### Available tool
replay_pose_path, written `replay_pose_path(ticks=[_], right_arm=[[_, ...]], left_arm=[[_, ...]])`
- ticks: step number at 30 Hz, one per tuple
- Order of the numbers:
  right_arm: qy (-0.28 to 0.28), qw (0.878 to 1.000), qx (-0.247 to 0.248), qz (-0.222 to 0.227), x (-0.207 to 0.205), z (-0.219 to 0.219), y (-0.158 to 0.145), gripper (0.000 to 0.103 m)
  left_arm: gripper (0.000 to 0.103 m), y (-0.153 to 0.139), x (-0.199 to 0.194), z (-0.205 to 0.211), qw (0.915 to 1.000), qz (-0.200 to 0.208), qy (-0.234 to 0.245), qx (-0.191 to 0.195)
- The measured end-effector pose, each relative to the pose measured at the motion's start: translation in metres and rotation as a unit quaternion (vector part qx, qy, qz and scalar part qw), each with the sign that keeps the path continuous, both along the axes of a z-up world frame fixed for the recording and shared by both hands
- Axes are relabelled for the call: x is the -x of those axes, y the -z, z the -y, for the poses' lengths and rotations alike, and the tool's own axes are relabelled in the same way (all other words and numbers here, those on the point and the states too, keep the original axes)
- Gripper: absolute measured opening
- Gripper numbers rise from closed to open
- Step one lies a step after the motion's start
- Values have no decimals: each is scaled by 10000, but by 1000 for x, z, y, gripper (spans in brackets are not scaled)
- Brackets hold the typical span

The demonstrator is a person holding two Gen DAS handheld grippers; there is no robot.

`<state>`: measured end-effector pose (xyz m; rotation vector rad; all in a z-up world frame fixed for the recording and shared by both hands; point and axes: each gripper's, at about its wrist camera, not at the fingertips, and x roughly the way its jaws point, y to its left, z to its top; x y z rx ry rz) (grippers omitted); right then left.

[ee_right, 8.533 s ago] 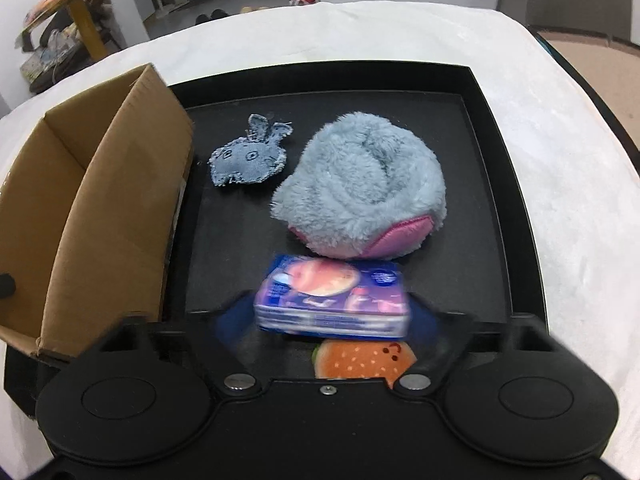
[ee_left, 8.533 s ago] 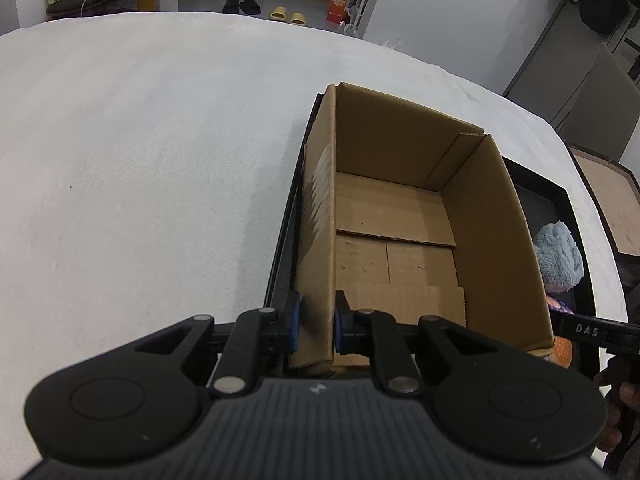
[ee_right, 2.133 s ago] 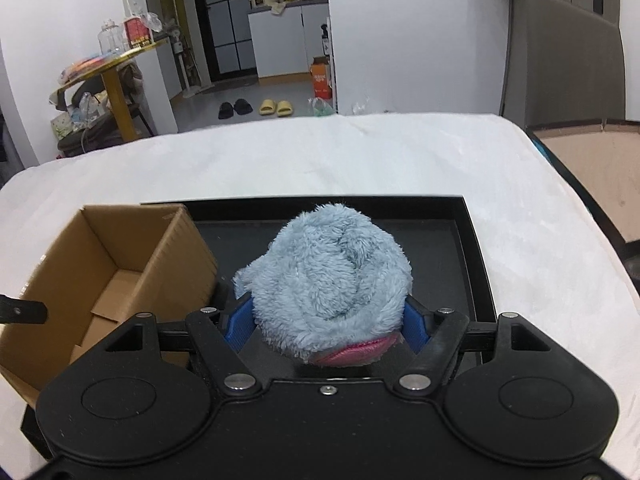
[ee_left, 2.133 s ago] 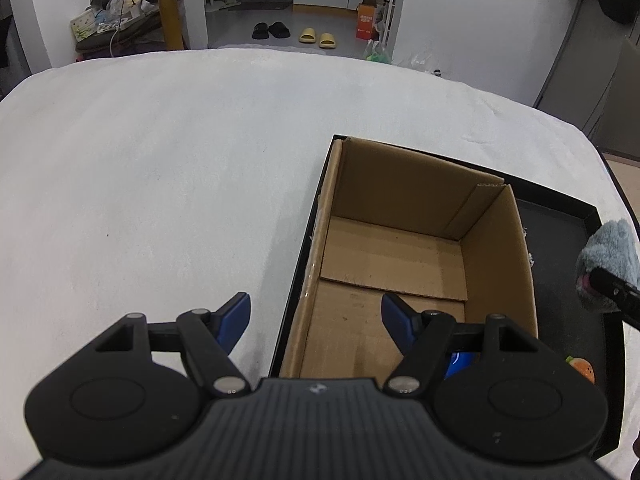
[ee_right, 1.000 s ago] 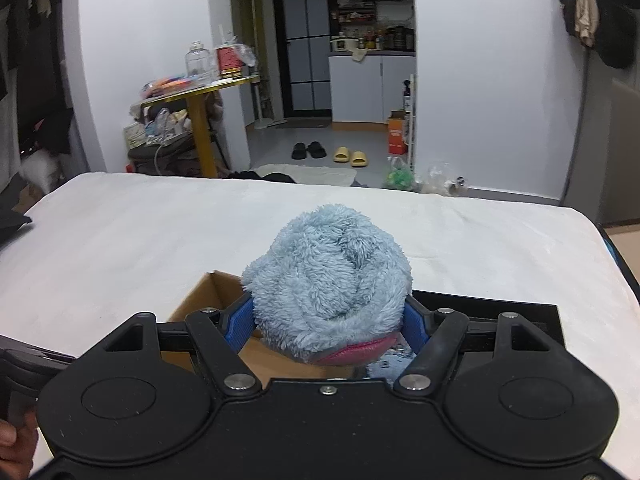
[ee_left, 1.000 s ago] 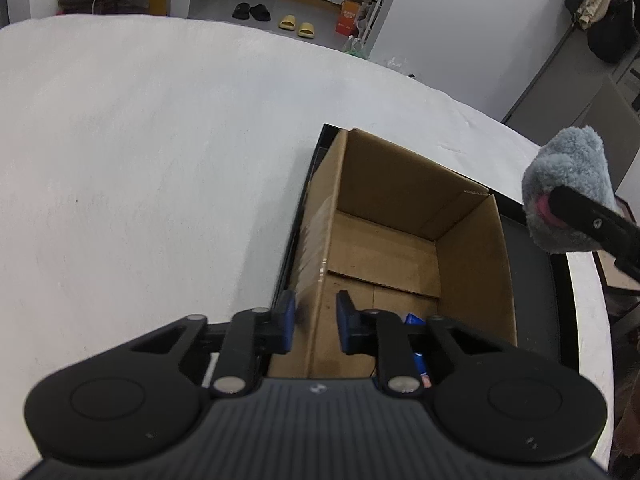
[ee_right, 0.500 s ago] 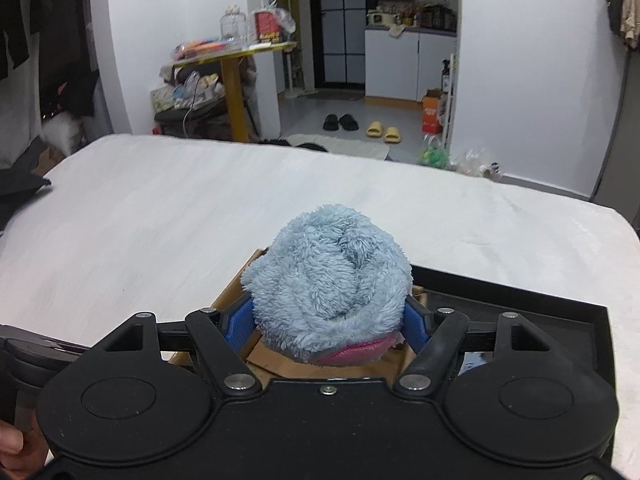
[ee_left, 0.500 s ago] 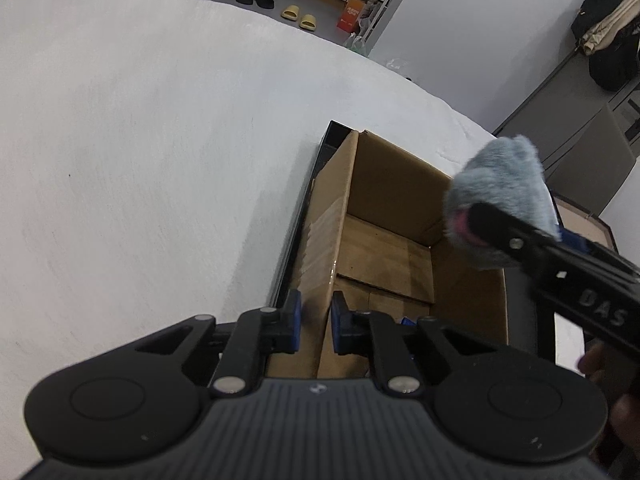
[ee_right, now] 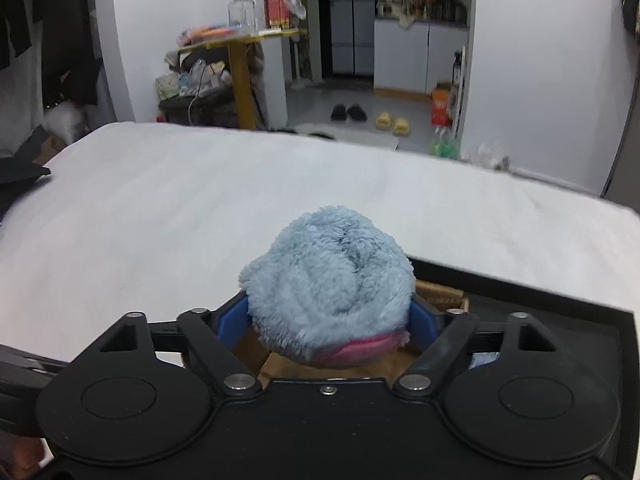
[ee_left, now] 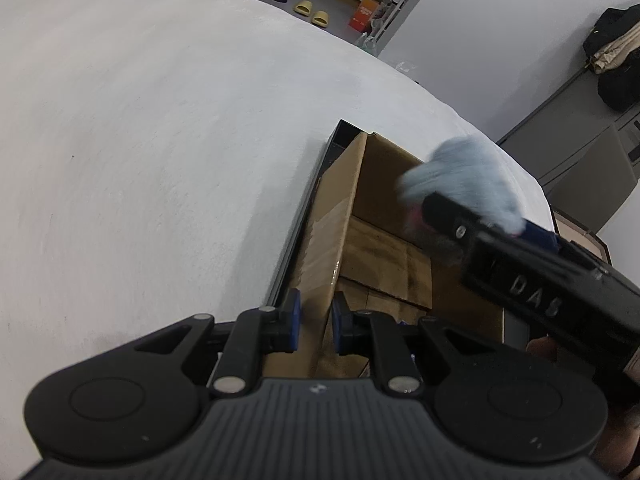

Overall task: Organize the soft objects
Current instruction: 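Carry the blue fluffy plush with the right tool into the box and release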

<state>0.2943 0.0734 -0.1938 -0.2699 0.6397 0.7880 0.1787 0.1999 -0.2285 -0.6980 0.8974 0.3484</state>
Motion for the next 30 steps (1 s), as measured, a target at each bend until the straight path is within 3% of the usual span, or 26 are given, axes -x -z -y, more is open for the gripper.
replay_pose_path(ticks=[6,16,24,30], right_arm=[[-121,9997,27,-199,1,5,3,81],[276,9981,-310,-450,-7,39,-9,81],[660,9953,-478,-517,-15,75,-15,81],[817,9938,-493,-573,-19,99,-12,81]], left_arm=[[15,-3,-2,5,10000,-44,15,-83],[18,-11,-10,20,9986,-235,75,-478],[45,-19,-14,30,9961,-336,37,-816],[54,-20,-16,43,9939,-416,97,-1012]])
